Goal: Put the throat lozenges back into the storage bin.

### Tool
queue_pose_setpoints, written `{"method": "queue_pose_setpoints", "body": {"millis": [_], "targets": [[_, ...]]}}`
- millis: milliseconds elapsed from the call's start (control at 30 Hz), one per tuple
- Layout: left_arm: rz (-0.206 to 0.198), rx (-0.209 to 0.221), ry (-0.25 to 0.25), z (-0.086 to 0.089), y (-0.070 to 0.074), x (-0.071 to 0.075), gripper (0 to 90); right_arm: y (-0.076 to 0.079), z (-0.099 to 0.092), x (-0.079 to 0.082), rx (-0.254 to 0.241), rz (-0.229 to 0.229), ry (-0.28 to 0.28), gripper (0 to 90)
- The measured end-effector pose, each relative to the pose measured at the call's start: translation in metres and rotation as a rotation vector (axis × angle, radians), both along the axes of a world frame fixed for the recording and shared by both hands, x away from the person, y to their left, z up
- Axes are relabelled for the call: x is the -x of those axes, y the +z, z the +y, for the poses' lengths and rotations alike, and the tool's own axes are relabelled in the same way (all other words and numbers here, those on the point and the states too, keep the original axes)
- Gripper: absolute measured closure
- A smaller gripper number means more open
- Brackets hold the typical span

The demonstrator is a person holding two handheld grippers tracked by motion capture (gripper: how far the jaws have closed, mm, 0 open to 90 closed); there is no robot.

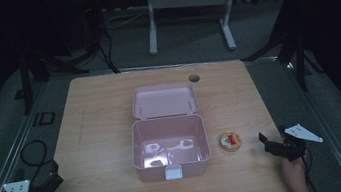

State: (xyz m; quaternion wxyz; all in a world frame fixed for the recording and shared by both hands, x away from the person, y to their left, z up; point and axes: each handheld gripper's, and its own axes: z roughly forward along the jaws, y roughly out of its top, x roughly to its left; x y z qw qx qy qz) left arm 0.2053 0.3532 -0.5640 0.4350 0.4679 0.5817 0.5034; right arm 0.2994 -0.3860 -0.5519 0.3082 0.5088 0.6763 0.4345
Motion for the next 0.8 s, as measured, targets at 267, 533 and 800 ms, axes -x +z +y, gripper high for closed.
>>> {"method": "queue_pose_setpoints", "body": {"millis": [267, 533, 800], "targets": [[-0.009, 0.016, 0.005, 0.002, 0.0, 0.001, 2.4, 0.0, -0.001, -0.005, -0.023, 0.062, 0.071, 10.2], [-0.007, 0.015, 0.001, 0.002, 0.0, 0.001, 2.4, 0.015, 0.002, -0.018, 0.021, 0.173, 0.255, 10.2], [-0.005, 0.018, -0.003, 0.002, 0.0, 0.001, 2.4, 0.04, 0.005, -0.028, 0.104, 0.294, 0.378, 10.2]]}}
